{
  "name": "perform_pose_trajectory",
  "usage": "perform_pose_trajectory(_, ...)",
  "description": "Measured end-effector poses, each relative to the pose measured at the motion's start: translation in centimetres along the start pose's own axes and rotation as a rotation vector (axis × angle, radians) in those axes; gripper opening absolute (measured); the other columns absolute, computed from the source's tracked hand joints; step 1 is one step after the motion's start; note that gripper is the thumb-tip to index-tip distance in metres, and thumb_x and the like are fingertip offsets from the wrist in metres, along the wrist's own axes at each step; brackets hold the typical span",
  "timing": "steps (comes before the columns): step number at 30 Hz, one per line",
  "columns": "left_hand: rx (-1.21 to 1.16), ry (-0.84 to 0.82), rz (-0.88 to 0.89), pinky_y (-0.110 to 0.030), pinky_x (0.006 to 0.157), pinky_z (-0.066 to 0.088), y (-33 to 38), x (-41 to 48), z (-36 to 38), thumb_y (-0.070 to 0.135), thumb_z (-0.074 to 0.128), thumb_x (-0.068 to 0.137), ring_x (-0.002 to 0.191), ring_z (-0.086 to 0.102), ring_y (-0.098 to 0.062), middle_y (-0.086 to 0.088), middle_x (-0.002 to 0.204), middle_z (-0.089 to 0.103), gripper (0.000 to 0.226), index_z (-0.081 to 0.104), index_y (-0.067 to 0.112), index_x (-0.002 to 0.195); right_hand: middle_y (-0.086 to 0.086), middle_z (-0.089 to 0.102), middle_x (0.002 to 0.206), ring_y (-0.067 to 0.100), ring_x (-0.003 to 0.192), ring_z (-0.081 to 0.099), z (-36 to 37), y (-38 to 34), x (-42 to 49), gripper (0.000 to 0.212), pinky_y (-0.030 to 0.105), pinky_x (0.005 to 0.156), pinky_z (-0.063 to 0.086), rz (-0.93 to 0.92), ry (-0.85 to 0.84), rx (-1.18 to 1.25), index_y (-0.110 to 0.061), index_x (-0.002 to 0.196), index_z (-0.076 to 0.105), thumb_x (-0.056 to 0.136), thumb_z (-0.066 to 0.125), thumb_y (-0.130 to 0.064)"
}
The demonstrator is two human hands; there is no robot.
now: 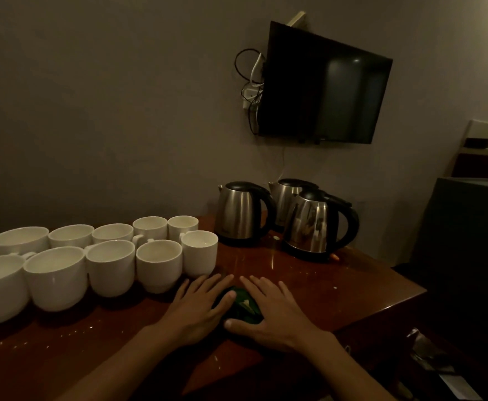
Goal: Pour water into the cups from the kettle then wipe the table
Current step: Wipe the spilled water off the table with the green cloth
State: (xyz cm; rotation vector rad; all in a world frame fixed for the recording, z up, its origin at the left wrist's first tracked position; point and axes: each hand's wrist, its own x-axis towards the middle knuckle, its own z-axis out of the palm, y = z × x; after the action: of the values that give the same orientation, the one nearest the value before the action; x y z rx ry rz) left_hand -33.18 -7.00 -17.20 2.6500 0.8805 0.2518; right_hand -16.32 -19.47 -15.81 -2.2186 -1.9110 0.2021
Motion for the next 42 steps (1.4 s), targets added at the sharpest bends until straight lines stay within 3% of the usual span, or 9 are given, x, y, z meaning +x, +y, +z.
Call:
perform_pose_trajectory(9, 0.022, -0.042, -0.004, -0.043, 0.124, -0.007, 0.0, 0.0, -0.5, 0.084, -0.006, 0.075, 0.154, -0.002, -0.010, 0.014, 0.168, 0.008, 0.087, 0.003, 0.051, 0.155, -0.012, 0.007, 0.167, 0.010, 0.153, 0.000, -0.1, 0.2, 0.5, 0.096, 0.043, 0.122, -0.008, -0.056, 0.042, 0.041, -0.042, 0.157, 0.000, 0.080, 0.035, -0.088)
perform_pose_trajectory(14, 0.007, -0.051, 0.000, -0.041, 0.123, -0.007, -0.1, -0.2, -0.6, 0.077, 0.001, 0.083, 0.154, -0.003, -0.009, 0.015, 0.168, 0.008, 0.077, 0.005, 0.051, 0.155, -0.014, 0.025, 0.162, 0.010, 0.150, 0.015, -0.2, 0.9, 0.3, 0.090, 0.042, 0.124, 0.003, -0.062, 0.134, 0.063, -0.040, 0.155, 0.018, 0.080, 0.045, -0.083)
perform_pose_trajectory(18, 0.002, -0.055, 0.022, -0.042, 0.124, -0.007, 0.0, -0.2, -0.5, 0.084, -0.005, 0.072, 0.154, -0.004, -0.010, 0.015, 0.168, 0.007, 0.089, 0.004, 0.051, 0.155, -0.018, 0.055, 0.124, 0.003, 0.117, 0.048, -0.6, 0.9, 0.2, 0.058, 0.032, 0.114, 0.028, -0.103, 0.267, 0.109, -0.040, 0.123, 0.051, 0.078, 0.058, -0.075)
perform_pose_trajectory(21, -0.011, -0.061, 0.038, -0.041, 0.124, -0.008, 0.6, -0.1, -0.5, 0.083, -0.003, 0.071, 0.154, -0.005, -0.010, 0.014, 0.168, 0.006, 0.091, 0.004, 0.049, 0.156, -0.019, 0.054, 0.097, 0.001, 0.094, 0.049, -0.6, 1.0, 0.3, 0.036, 0.027, 0.092, 0.042, -0.136, 0.353, 0.081, -0.038, 0.096, 0.053, 0.078, 0.060, -0.068)
perform_pose_trajectory(24, -0.003, -0.055, 0.055, -0.039, 0.124, -0.006, 0.9, 0.2, -0.4, 0.081, 0.004, 0.078, 0.154, -0.001, -0.008, 0.015, 0.167, 0.010, 0.086, 0.010, 0.046, 0.157, -0.018, 0.056, 0.091, -0.001, 0.091, 0.050, -0.8, 1.4, 0.3, 0.024, 0.023, 0.088, 0.042, -0.126, 0.404, 0.107, -0.036, 0.089, 0.056, 0.083, 0.064, -0.057)
perform_pose_trajectory(28, -0.031, 0.075, 0.105, -0.037, 0.121, 0.022, 1.2, 1.2, 0.0, 0.069, 0.037, 0.096, 0.141, 0.031, -0.007, 0.016, 0.149, 0.041, 0.058, 0.039, 0.039, 0.145, -0.022, 0.066, 0.093, -0.009, 0.088, 0.058, -1.6, 2.6, 0.0, 0.006, 0.011, 0.078, 0.044, -0.113, 0.451, 0.189, -0.036, 0.096, 0.068, 0.092, 0.066, -0.038)
perform_pose_trajectory(32, -0.182, 0.141, 0.145, -0.033, 0.087, 0.053, 2.3, 2.3, -0.3, 0.053, 0.058, 0.091, 0.095, 0.055, -0.003, 0.015, 0.107, 0.054, 0.029, 0.055, 0.032, 0.110, -0.022, 0.069, 0.093, -0.009, 0.089, 0.062, -2.0, 3.9, 0.2, 0.010, 0.012, 0.074, 0.052, -0.082, 0.568, 0.254, -0.034, 0.099, 0.072, 0.094, 0.066, -0.027)
perform_pose_trajectory(36, -0.353, 0.217, 0.124, -0.036, 0.083, 0.059, 3.3, 3.8, -0.9, 0.023, 0.070, 0.091, 0.092, 0.062, -0.009, 0.008, 0.104, 0.058, 0.015, 0.059, 0.024, 0.099, -0.020, 0.067, 0.088, -0.006, 0.084, 0.063, -2.4, 4.8, 1.7, 0.010, 0.015, 0.070, 0.053, -0.045, 0.661, 0.278, -0.031, 0.095, 0.070, 0.095, 0.065, -0.022)
perform_pose_trajectory(42, -0.555, 0.302, 0.037, -0.039, 0.081, 0.061, 4.4, 6.5, -2.6, 0.012, 0.065, 0.095, 0.092, 0.069, -0.011, 0.002, 0.101, 0.068, 0.009, 0.062, 0.019, 0.099, -0.012, 0.067, 0.095, -0.001, 0.085, 0.062, -3.8, 5.8, 4.3, 0.012, 0.019, 0.073, 0.055, -0.036, 0.720, 0.279, -0.025, 0.102, 0.070, 0.096, 0.062, -0.017)
